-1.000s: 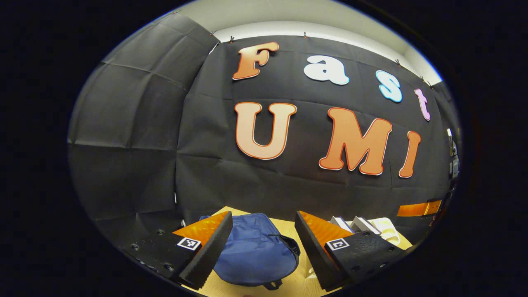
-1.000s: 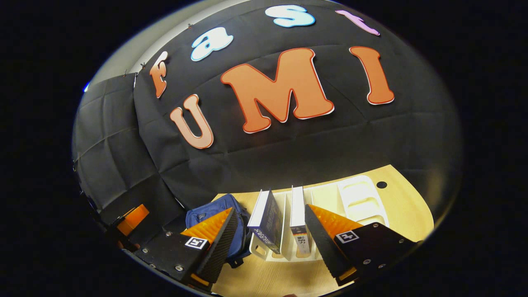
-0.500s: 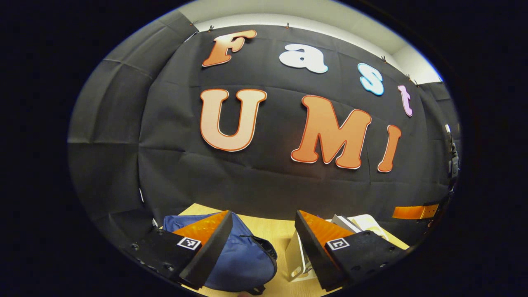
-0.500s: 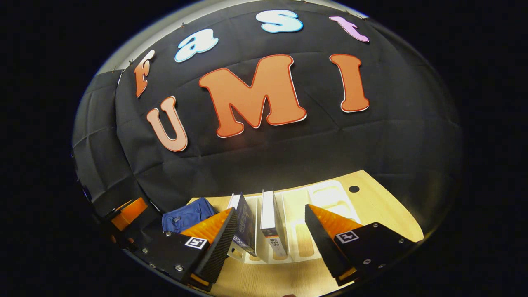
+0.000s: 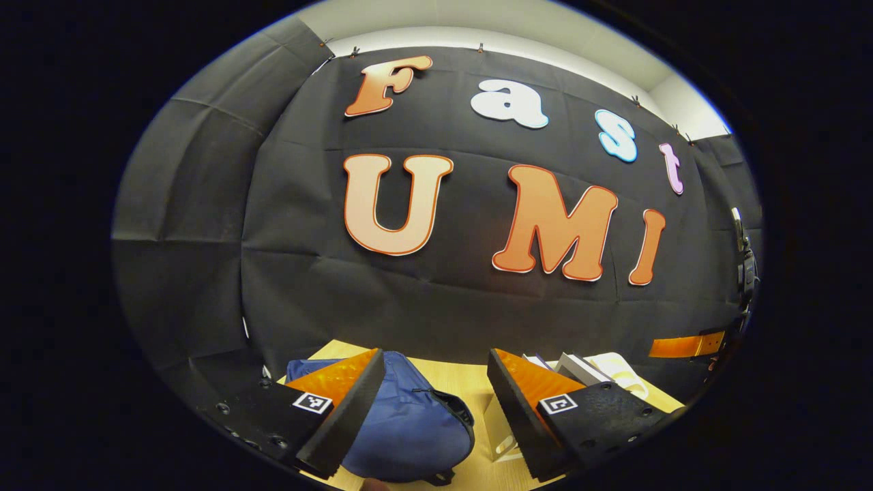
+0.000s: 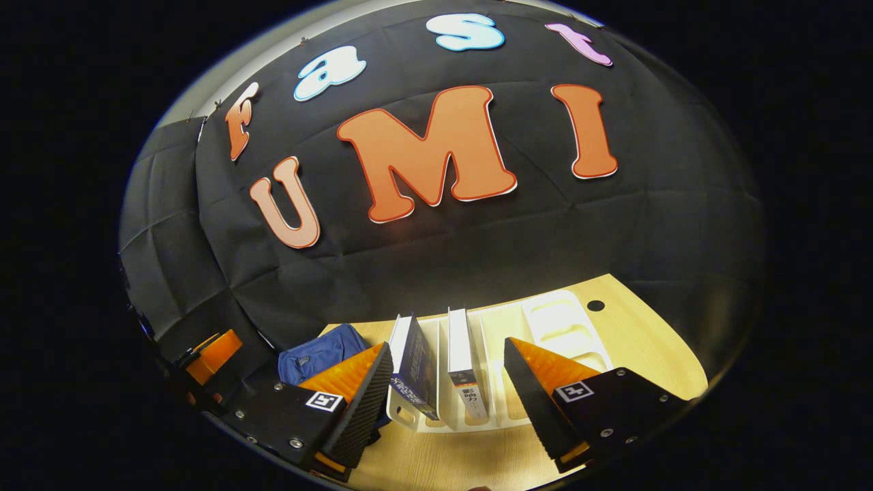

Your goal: Open the schoolbag, grab two books from the bookshelf and put them into the schoolbag.

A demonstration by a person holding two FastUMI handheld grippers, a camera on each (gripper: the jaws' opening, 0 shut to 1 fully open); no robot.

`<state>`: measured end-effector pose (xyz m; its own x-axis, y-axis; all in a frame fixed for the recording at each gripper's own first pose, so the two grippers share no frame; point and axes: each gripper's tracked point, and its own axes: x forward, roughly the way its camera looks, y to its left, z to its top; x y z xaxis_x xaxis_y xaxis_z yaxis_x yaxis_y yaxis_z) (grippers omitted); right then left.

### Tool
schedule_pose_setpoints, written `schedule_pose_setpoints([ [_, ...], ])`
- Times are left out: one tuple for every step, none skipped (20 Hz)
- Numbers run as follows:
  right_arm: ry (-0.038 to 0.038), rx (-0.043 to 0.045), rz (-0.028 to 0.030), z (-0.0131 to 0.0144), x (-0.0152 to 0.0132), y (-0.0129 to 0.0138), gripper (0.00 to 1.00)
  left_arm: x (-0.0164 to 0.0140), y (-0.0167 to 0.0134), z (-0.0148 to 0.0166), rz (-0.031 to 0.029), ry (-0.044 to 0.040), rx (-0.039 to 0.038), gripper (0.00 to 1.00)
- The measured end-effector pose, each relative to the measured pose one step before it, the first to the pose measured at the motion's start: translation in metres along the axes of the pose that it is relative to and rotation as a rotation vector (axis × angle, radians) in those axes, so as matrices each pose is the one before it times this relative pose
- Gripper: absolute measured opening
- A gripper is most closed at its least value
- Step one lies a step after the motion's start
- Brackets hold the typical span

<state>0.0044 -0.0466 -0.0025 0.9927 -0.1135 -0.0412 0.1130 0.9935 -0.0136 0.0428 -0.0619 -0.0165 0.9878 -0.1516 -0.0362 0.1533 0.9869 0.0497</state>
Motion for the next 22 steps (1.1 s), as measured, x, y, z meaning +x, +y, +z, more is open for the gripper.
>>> schedule_pose_setpoints([
  [-0.004, -0.01348, -0.01031, 0.00011, -0.0006, -0.00248, 0.97, -0.0023, 0.003, 0.00006, 0.01072, 0.00237, 0.01023, 0.94],
  [0.00223, -0.00505, 0.00084, 0.00013, 0.00013, -0.00047, 0.97, -0.00078, 0.0028, 0.00109, 0.01084, 0.00032, 0.00753, 0.93],
  [0.00437, 0.00392, 0.00561, -0.00125, -0.00029, 0.00303, 0.97, -0.00224, 0.00136, -0.00025, 0.00535, 0.0001, 0.00444, 0.94],
  [0.0016, 0.00369, 0.0024, 0.00068, -0.00072, 0.00034, 0.97, -0.00222, 0.00138, 0.00034, 0.00307, 0.00248, 0.00168, 0.94],
  [-0.00197, 0.00072, -0.00156, 0.00007, -0.00123, -0.00031, 0.97, -0.00137, 0.00029, -0.00301, 0.00288, 0.00664, 0.00245, 0.94],
  [-0.00324, -0.00098, -0.00074, 0.0015, 0.00003, -0.00041, 0.97, -0.00038, 0.00188, -0.00053, 0.00561, 0.00609, 0.00391, 0.94],
  [-0.00075, -0.00051, -0.00112, -0.00067, -0.00116, -0.00097, 0.97, 0.0001, 0.00187, -0.00271, 0.00513, 0.00516, 0.0056, 0.94],
  [0.00205, -0.00043, -0.00002, -0.00019, -0.00105, -0.00046, 0.97, 0.00009, 0.00078, -0.00086, 0.00082, 0.0025, 0.00805, 0.95],
  [0.00184, -0.00206, -0.00259, -0.0009, -0.00178, -0.00057, 0.97, 0.00003, 0.00032, -0.00132, 0.00062, 0.00172, 0.00955, 0.94],
  [0.00028, -0.00365, -0.00373, -0.00057, -0.00133, -0.00135, 0.97, -0.00033, -0.00036, -0.00069, -0.0017, 0.00396, 0.01065, 0.94],
  [-0.00014, -0.0023, -0.00672, -0.00024, -0.00135, -0.00292, 0.97, -0.00085, -0.00212, -0.00162, -0.00955, 0.00117, 0.00602, 0.94],
  [0.00255, 0.00022, -0.00501, -0.00056, 0.00007, -0.0019, 0.97, 0.00088, -0.00353, -0.0006, -0.00984, -0.00091, 0.00297, 0.94],
  [0.00559, 0.00308, -0.00293, -0.00239, -0.00078, -0.00132, 0.97, 0.00055, -0.00252, -0.00239, -0.00605, 0.00434, 0.00465, 0.94],
  [0.00509, 0.00519, -0.00461, -0.00186, 0.00032, -0.00214, 0.97, 0.00013, -0.00064, -0.00266, -0.00224, 0.00811, 0.00892, 0.94],
  [0.00424, 0.0051, -0.00503, -0.0011, -0.00044, -0.00209, 0.97, 0.00059, 0.00049, -0.00531, -0.0003, 0.01015, 0.01209, 0.93],
  [0.00287, 0.00428, -0.00356, -0.00141, 0.00035, -0.00172, 0.97, 0.00089, -0.00073, -0.00334, -0.00171, 0.009, 0.01259, 0.94],
  [0.0034, 0.00299, -0.00435, -0.00235, -0.00051, -0.00146, 0.97, 0.00095, -0.0016, -0.00444, -0.00288, 0.01314, 0.01438, 0.94],
  [0.003, 0.00065, -0.00507, -0.00223, -0.0002, -0.00267, 0.97, 0.00189, -0.00132, -0.00656, -0.0026, 0.01694, 0.01863, 0.94],
  [0.00228, -0.00032, -0.00745, -0.00288, -0.00083, -0.00317, 0.97, 0.00172, -0.00019, -0.00744, -0.00448, 0.01353, 0.02362, 0.94],
  [0.00555, 0.00143, -0.00891, -0.00365, -0.00002, -0.00264, 0.97, 0.00322, -0.00151, -0.00764, -0.00195, 0.01698, 0.03157, 0.94],
  [0.00904, 0.00622, -0.007, -0.00446, 0.00039, -0.00369, 0.97, 0.00198, -0.00037, -0.01337, -0.00013, 0.02373, 0.04363, 0.94],
  [0.01187, 0.01117, -0.00467, -0.00446, -0.00093, -0.00295, 0.97, 0.00171, -0.00115, -0.01112, -0.00287, 0.02326, 0.04865, 0.94],
])
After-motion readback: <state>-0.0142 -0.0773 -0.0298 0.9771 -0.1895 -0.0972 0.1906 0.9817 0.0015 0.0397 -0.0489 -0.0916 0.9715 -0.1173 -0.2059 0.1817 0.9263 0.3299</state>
